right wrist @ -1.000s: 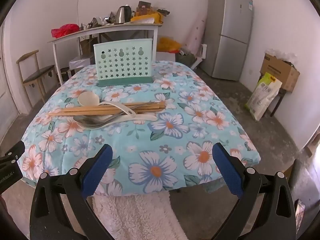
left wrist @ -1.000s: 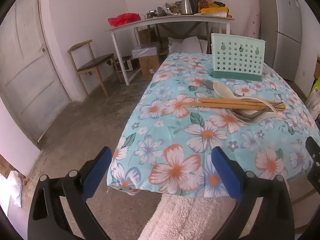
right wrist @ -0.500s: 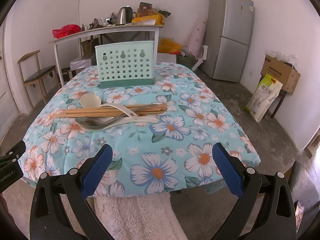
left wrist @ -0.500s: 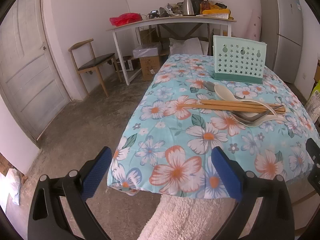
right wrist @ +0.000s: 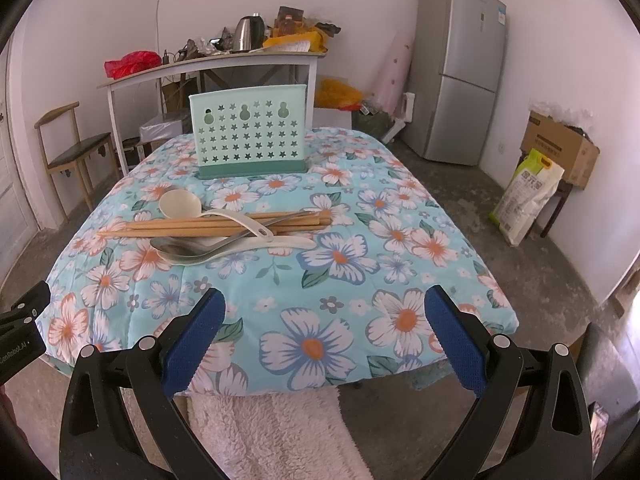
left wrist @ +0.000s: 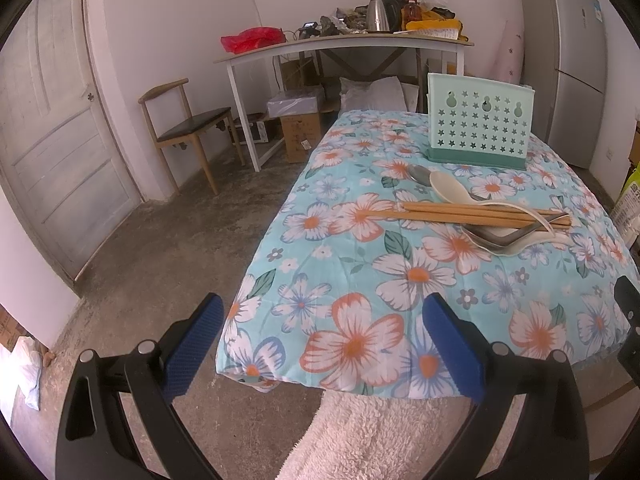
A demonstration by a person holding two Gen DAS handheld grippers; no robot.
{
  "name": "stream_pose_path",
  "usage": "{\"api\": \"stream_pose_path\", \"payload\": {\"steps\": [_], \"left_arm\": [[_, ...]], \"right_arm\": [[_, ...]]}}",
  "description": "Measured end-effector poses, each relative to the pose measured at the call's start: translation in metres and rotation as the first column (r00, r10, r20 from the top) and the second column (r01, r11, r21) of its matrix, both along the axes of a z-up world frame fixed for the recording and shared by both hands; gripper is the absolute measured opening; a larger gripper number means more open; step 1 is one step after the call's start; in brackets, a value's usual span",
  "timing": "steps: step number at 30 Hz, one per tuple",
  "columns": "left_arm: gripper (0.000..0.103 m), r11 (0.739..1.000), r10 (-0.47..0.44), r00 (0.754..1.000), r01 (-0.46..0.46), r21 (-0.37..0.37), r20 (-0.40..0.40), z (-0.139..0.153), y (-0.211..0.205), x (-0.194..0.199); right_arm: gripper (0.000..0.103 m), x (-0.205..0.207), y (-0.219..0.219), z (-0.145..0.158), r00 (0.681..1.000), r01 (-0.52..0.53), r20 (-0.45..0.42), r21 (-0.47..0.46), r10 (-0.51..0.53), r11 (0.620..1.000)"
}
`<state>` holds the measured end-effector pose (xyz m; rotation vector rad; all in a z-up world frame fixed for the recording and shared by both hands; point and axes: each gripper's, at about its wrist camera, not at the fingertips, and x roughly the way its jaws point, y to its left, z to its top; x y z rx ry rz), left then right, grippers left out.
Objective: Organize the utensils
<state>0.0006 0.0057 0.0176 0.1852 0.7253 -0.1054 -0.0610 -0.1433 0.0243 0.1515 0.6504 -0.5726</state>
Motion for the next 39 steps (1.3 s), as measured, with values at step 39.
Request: {"api": "stream_pose_path", "payload": {"steps": [39], "left_arm": [[0.097,0.944,-0.272,0.957,0.245,-0.221,-0.097,-0.03,-0.035,0.083]], "right_arm": [[0.095,0.021,-0.023,-0.027,0.998,-0.026,0.058,0.0,0.026,1.0]]}}
